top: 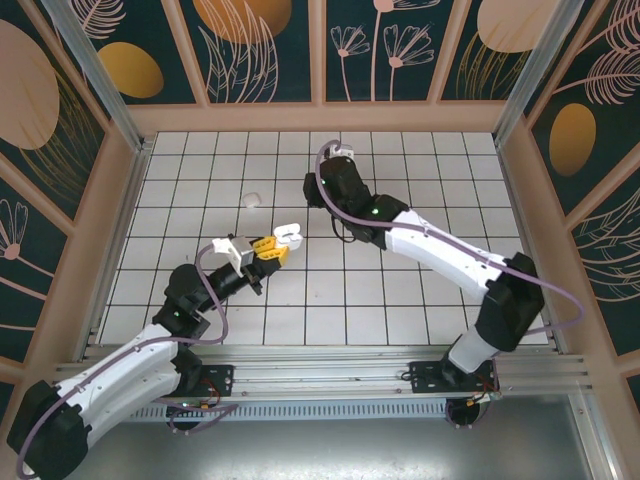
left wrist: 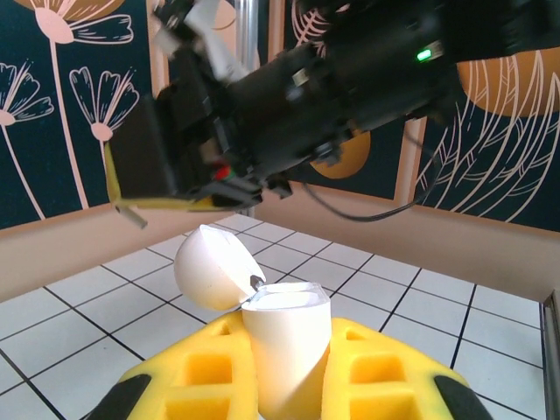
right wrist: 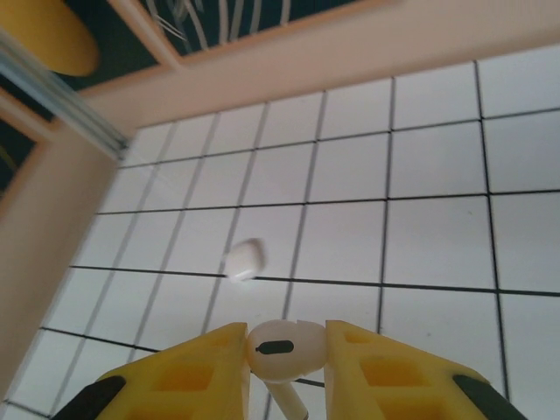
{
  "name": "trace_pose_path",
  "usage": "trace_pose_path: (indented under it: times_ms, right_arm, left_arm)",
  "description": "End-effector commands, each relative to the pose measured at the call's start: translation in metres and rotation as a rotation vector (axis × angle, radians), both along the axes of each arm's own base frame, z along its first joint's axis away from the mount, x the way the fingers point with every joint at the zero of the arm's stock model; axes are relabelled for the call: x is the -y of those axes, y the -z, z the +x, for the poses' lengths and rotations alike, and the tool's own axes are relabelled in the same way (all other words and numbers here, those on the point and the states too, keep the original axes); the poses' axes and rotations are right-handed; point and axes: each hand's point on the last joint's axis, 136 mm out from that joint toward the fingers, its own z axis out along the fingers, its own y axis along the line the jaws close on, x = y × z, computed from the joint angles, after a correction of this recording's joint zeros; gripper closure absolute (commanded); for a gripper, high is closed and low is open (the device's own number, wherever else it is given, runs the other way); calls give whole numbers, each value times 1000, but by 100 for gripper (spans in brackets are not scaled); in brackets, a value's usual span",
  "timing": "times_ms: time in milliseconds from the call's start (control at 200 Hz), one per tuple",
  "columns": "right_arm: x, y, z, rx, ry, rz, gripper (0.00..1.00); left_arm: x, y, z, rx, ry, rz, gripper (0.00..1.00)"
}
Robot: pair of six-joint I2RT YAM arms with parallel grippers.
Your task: Insert the wireless bluetooth earbuds into the charging case
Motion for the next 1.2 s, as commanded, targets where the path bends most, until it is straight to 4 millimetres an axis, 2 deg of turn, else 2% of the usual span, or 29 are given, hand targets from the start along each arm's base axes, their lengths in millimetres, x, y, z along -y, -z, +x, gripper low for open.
trace_pose_path:
  times_ms: [0, 135, 315, 520, 756, 1196]
  right_arm:
    - [-1, -41, -13, 143, -17, 65, 74]
    - [-1, -64, -34, 218, -65, 136, 74]
    - [-3, -84, -60, 302, -154, 239, 73]
    - [-4, -92, -80, 337, -236, 348, 73]
    - [-8, -95, -89, 325, -273, 458, 74]
    - [-31, -76, -83, 235, -303, 489, 74]
  left_arm:
    - [1, -29, 1, 84, -4, -58, 100]
    - [2, -35, 12, 72, -36, -75, 100]
    - [4, -44, 28, 40, -75, -119, 100]
    - [3, -51, 42, 24, -124, -148, 100]
    - [0, -51, 57, 10, -188, -159, 100]
    - [7, -55, 65, 26, -187, -169, 100]
